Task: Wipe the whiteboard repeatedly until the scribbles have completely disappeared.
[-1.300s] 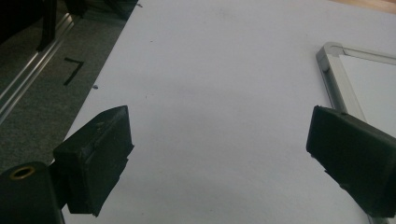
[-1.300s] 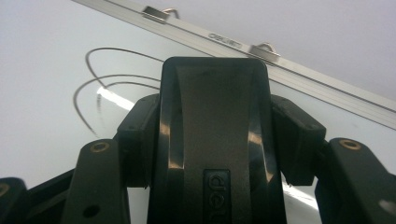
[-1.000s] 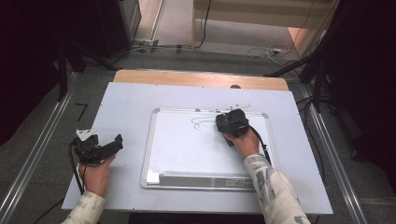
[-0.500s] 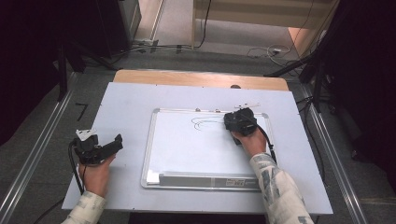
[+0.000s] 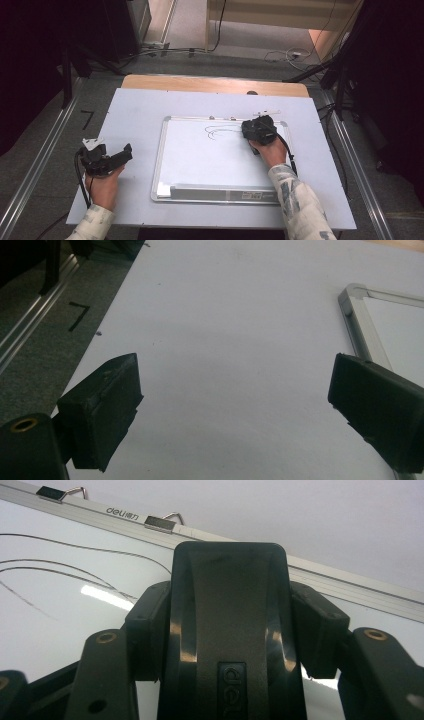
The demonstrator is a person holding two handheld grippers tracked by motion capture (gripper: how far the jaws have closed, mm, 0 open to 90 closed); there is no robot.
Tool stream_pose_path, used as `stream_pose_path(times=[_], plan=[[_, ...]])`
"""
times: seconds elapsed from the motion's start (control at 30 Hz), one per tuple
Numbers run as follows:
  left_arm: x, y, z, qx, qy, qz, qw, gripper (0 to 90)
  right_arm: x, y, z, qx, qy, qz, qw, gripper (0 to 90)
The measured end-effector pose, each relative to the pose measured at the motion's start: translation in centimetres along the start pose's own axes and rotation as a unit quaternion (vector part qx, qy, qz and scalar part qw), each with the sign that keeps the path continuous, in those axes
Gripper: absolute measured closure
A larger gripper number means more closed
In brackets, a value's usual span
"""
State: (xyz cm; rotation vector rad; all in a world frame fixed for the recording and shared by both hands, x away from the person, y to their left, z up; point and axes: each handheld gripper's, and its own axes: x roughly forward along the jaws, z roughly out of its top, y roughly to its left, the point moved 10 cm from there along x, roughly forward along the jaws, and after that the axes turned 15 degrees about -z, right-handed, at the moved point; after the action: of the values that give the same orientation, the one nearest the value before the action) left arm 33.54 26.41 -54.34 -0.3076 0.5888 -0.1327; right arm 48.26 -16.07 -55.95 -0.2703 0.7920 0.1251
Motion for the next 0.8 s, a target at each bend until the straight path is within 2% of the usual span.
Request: stream_pose_path(times=[0.2, 0.43, 0.67, 0.8], plan=[[0.04, 0.0, 0.0, 0.0, 0.0, -0.002, 1.0, 7.3, 0.09, 0.01, -0.01, 0.01, 0.005, 0.007, 0.9999, 36.6], [0.05, 0.01, 0.0, 0.0, 0.0, -0.001, 1.0, 7.3, 0.06, -0.01, 0.36, 0.019, -0.004, 0.008, 0.9998, 37.1], [0.05, 0.0, 0.0, 0.0, 0.001, -0.001, 1.0, 7.3, 0.07, 0.0, 0.56, 0.01, -0.013, -0.005, 0.9998, 38.4], [0.06, -0.04, 0.0, 0.001, 0.0, -0.001, 1.0, 7.3, 0.09, 0.02, 0.57, 0.006, -0.01, -0.007, 0.9999, 38.7]])
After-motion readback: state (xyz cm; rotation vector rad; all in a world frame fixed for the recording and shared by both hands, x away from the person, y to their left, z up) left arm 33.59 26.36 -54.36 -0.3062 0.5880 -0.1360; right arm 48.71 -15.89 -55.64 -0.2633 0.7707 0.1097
